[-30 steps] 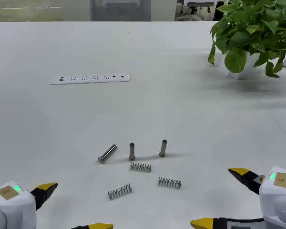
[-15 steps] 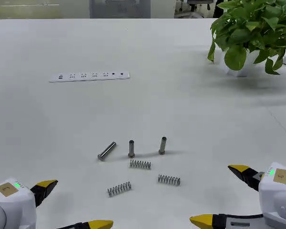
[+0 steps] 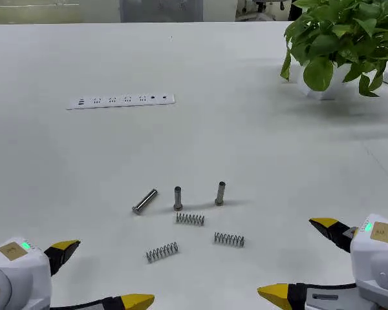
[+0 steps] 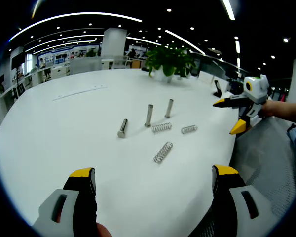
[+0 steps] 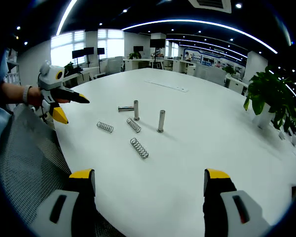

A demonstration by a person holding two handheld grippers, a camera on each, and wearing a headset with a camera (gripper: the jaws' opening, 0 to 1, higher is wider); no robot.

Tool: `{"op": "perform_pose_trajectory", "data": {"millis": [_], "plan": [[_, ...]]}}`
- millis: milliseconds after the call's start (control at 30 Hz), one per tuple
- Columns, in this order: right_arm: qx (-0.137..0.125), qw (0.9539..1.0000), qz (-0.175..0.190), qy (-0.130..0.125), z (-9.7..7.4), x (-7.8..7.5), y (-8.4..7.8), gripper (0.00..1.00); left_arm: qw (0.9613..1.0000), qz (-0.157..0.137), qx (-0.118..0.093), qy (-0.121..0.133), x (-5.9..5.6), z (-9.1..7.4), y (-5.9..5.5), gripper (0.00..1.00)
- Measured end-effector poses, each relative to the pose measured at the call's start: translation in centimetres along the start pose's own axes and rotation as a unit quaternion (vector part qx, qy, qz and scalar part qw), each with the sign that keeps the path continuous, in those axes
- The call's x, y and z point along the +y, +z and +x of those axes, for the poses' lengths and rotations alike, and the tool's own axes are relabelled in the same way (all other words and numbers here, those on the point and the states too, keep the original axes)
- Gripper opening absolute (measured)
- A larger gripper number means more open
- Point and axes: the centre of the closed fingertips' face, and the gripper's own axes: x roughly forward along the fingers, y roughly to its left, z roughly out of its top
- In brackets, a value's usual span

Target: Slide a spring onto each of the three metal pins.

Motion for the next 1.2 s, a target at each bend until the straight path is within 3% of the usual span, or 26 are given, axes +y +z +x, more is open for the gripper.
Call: {"op": "perform_pose_trajectory", "data": {"millis": [200,533,800,1000,1200], "plan": [[-0.001,1.0,0.0,0.002,0.0,0.0,0.0,0.92,0.9998,0.013,0.011,-0.01,0.2,0.4,0.0,0.97],[-0.005,1.0,0.001,0.003,0.0,0.0,0.1,0.92,0.9975,0.057,0.032,-0.029,0.9,2.1,2.3,0.94],[-0.008,1.0,0.004,0.001,-0.1,-0.3,0.0,0.92,0.9928,0.092,0.056,-0.052,1.2,3.9,4.0,0.88],[-0.009,1.0,0.003,-0.001,-0.1,-0.4,0.0,0.92,0.9903,0.101,0.078,-0.054,2.1,5.1,5.0,0.82],[-0.008,1.0,0.003,-0.003,-0.1,-0.5,-0.1,0.92,0.9909,0.079,0.088,-0.065,2.5,6.3,6.3,0.73]]}}
